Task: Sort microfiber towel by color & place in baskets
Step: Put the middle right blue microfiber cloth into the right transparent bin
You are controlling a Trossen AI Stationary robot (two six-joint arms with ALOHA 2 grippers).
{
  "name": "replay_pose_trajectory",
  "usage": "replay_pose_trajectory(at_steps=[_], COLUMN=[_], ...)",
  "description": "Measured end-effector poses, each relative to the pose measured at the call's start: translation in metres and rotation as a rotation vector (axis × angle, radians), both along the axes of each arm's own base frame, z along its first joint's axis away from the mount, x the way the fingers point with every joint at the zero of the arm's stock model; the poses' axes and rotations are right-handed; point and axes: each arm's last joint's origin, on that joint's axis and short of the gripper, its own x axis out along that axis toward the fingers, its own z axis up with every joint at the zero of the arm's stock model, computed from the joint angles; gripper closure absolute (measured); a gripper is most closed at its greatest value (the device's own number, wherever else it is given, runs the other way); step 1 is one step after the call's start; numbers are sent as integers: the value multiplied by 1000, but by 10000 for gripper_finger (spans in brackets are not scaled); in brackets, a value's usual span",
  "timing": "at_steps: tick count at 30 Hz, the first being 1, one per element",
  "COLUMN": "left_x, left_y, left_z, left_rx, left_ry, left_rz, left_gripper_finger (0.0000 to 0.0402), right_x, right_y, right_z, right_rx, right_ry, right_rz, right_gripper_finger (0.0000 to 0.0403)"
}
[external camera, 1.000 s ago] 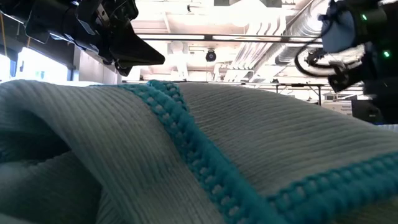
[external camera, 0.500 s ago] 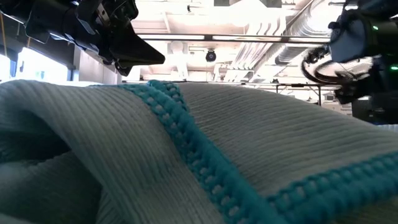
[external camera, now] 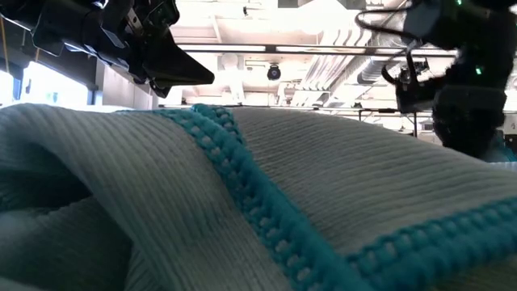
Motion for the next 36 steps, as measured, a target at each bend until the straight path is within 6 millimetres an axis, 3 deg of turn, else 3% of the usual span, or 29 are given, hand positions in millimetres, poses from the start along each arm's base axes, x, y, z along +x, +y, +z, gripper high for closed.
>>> replay_pose_trajectory(at_steps=[6, 11, 16, 28, 31, 36], left_x=[0, 0, 0, -12, -15, -17], left_y=[0, 0, 0, 3, 4, 5], left_z=[0, 0, 0, -18, -20, -22], left_rx=[-3, 35, 51, 9, -1, -4], left_ry=[0, 3, 6, 6, -21, -20], left_rz=[2, 1, -4, 18, 19, 20], left_gripper_finger=[401, 401, 401, 401, 401, 401], right_x=[19, 35, 49, 71, 78, 103], right_y=[2, 3, -8, -83, -101, -133], right_z=[46, 102, 157, 254, 270, 277], right_rx=[-142, -262, -386, -562, -571, -605], right_ry=[-41, -140, -268, -639, -763, -775], right_rz=[59, 122, 144, 161, 176, 186], right_gripper_finger=[397, 396, 399, 401, 402, 402])
